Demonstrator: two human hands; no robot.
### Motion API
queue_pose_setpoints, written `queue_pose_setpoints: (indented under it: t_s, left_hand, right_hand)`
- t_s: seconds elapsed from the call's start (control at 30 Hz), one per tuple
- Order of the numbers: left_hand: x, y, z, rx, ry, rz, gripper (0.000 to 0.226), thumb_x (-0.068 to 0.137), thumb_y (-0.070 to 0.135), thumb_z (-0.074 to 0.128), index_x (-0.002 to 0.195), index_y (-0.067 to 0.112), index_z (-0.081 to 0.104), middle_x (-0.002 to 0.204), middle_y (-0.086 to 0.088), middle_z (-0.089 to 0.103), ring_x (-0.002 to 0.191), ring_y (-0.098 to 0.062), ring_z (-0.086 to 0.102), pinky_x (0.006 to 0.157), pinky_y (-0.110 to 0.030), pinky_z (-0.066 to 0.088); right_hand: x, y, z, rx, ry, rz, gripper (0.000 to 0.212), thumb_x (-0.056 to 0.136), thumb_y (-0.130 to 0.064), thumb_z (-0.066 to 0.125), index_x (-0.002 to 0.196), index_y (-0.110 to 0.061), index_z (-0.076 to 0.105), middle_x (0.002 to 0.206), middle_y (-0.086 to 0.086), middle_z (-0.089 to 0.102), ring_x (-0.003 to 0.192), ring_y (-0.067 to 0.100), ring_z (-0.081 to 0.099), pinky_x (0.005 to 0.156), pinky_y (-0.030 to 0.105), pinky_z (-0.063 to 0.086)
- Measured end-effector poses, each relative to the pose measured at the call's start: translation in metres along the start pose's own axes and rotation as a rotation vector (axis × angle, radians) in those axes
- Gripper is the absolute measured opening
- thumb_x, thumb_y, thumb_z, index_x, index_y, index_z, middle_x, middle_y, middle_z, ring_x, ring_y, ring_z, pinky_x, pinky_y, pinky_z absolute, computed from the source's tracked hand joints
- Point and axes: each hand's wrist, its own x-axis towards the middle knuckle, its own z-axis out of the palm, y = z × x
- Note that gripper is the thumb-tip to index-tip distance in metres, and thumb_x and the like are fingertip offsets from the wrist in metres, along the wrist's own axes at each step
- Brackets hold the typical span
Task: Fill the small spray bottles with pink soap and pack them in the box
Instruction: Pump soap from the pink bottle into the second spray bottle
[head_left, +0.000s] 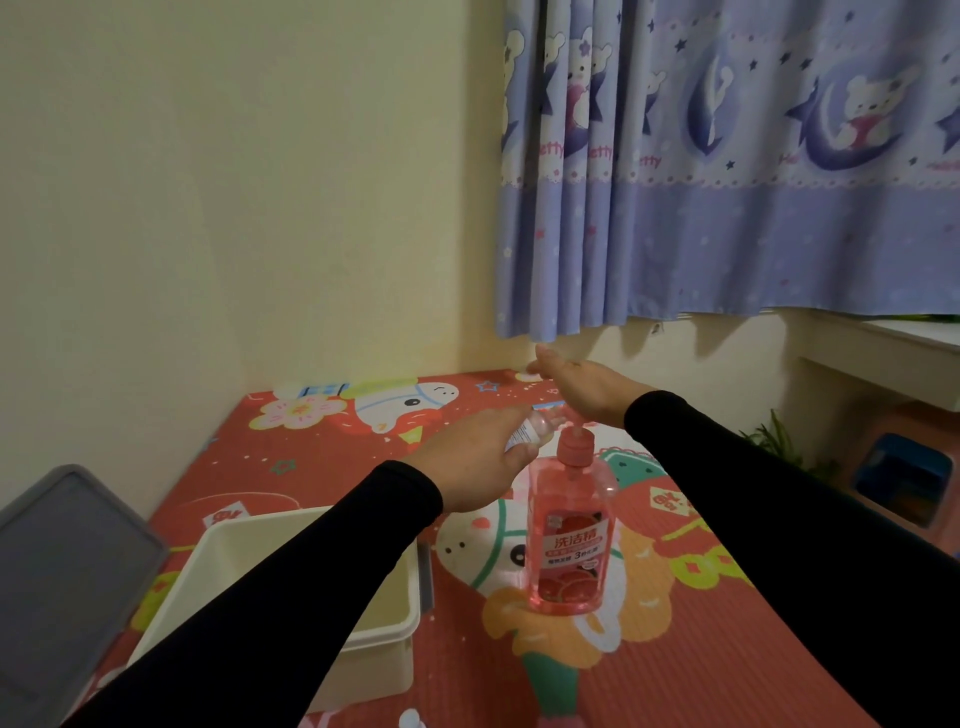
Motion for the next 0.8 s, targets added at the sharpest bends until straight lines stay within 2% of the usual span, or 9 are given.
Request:
queue_pose_setpoints:
  t_s: [0.07,0.2,0.33,0.4,0.5,0.57,0.63,0.7,0.8]
  left_hand:
    - [-0.001,-0.001,0.002,0.005,0.001,0.009,0.044,0.102,0.041,0.038,0.142,0.024,0.035,0.138,-0.004,0.050,0.121,-0.023,0.049,0.087,-0.028,0.035]
    - [-0.002,-0.004,0.012,-0.018,-0.017,0.002,0.046,0.102,0.040,0.037,0.145,0.022,0.034,0.144,-0.002,0.045,0.130,-0.021,0.042,0.097,-0.031,0.035]
    - [-0.005,-0.004,0.012,-0.025,-0.013,0.016,0.043,0.103,0.039,0.036,0.143,0.024,0.035,0.143,0.000,0.046,0.129,-0.020,0.042,0.095,-0.030,0.035]
    - [-0.006,-0.003,0.009,-0.038,-0.012,0.016,0.044,0.103,0.040,0.036,0.144,0.025,0.034,0.144,0.001,0.046,0.128,-0.018,0.044,0.096,-0.029,0.035]
    - [-0.008,-0.002,0.004,-0.098,0.026,0.029,0.033,0.102,0.040,0.038,0.133,0.031,0.041,0.125,0.003,0.055,0.107,-0.017,0.054,0.085,-0.030,0.042]
    - [-0.010,-0.002,0.002,-0.097,0.030,0.035,0.032,0.102,0.039,0.038,0.133,0.031,0.041,0.121,0.004,0.056,0.103,-0.016,0.052,0.081,-0.029,0.039]
    - [-0.010,-0.004,0.004,-0.076,0.030,0.038,0.034,0.102,0.039,0.038,0.135,0.030,0.041,0.123,0.003,0.056,0.103,-0.016,0.052,0.082,-0.029,0.039]
    - [-0.009,-0.007,0.008,-0.063,0.013,0.024,0.039,0.102,0.039,0.038,0.140,0.029,0.037,0.131,0.002,0.054,0.113,-0.018,0.052,0.090,-0.031,0.041]
    - [-0.010,-0.010,0.013,-0.055,-0.022,-0.002,0.045,0.102,0.041,0.037,0.145,0.029,0.032,0.144,0.002,0.045,0.129,-0.019,0.044,0.101,-0.035,0.039]
  right_hand:
    - [0.001,0.002,0.003,0.015,-0.002,-0.012,0.080,0.090,-0.072,0.011,0.140,-0.022,0.049,0.150,0.005,0.043,0.139,0.020,0.037,0.118,0.042,0.023]
    - [-0.003,0.004,0.012,0.022,-0.014,-0.025,0.062,0.102,-0.051,0.014,0.138,-0.017,0.052,0.148,0.002,0.044,0.138,0.018,0.038,0.115,0.032,0.021]
    - [-0.005,0.004,0.010,-0.005,-0.044,-0.040,0.062,0.103,-0.047,0.011,0.140,-0.015,0.050,0.150,0.001,0.041,0.140,0.017,0.035,0.114,0.030,0.019]
    - [-0.004,0.003,0.007,0.011,-0.035,-0.028,0.066,0.101,-0.054,0.012,0.138,-0.016,0.051,0.149,0.002,0.043,0.139,0.018,0.037,0.116,0.032,0.020]
    - [0.000,0.001,0.001,0.028,-0.011,0.022,0.095,0.077,-0.083,0.009,0.139,-0.024,0.050,0.149,0.003,0.044,0.139,0.019,0.038,0.118,0.042,0.023]
    - [0.002,0.003,0.000,0.029,-0.010,0.036,0.102,0.070,-0.086,0.009,0.140,-0.024,0.049,0.149,0.002,0.044,0.139,0.019,0.038,0.118,0.044,0.024]
    - [0.001,0.004,0.003,0.053,-0.003,-0.010,0.085,0.086,-0.076,0.012,0.136,-0.021,0.053,0.147,0.002,0.047,0.137,0.018,0.040,0.118,0.041,0.024]
    - [0.000,0.006,0.009,0.047,-0.013,-0.044,0.069,0.099,-0.058,0.013,0.134,-0.018,0.055,0.145,0.001,0.049,0.137,0.018,0.041,0.116,0.035,0.024]
    - [-0.003,0.008,0.014,0.000,-0.045,-0.025,0.067,0.100,-0.055,0.010,0.137,-0.019,0.053,0.148,-0.001,0.045,0.138,0.018,0.038,0.113,0.032,0.021]
